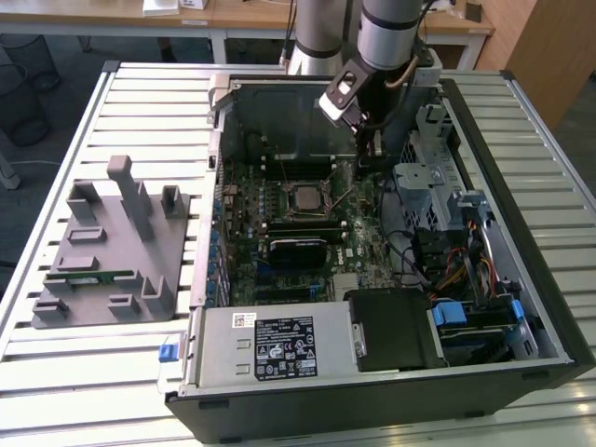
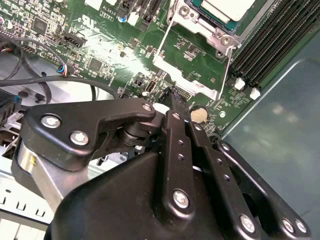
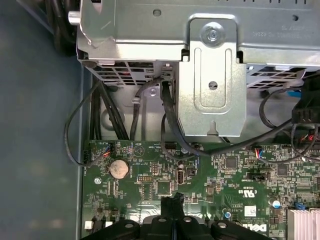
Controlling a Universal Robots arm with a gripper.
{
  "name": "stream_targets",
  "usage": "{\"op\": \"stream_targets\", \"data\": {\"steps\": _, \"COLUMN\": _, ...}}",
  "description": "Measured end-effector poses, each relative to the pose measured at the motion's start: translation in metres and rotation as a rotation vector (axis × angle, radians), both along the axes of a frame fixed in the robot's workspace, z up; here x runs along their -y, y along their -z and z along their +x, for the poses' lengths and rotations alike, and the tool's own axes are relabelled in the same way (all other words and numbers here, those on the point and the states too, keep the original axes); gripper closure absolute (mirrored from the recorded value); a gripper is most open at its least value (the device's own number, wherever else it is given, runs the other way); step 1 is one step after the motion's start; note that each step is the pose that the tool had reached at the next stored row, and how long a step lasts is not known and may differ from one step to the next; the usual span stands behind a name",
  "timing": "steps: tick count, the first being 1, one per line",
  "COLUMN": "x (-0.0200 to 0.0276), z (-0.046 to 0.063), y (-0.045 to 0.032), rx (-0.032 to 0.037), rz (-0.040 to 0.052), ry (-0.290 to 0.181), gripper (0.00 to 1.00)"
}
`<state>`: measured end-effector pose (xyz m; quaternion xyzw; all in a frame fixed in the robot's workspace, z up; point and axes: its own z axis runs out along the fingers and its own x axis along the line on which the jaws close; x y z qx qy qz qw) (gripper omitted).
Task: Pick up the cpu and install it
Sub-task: 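Close the cpu cover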
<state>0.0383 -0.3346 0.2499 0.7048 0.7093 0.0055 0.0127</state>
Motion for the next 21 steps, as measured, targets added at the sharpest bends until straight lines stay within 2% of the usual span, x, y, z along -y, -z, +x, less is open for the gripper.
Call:
{"op": "stream_targets", "data": {"steps": 4, "x": -0.0002, "z": -0.002, "y": 0.0013, "rx": -0.0001, "rz": 0.0003, "ry": -0.003, "gripper": 0.89}}
{"op": "stream_targets", "data": {"steps": 21, "x": -0.0003, "z": -0.024, "y": 0.0079, "rx": 0.0000, "rz": 0.0005, "ry": -0.024, "gripper": 0.89}}
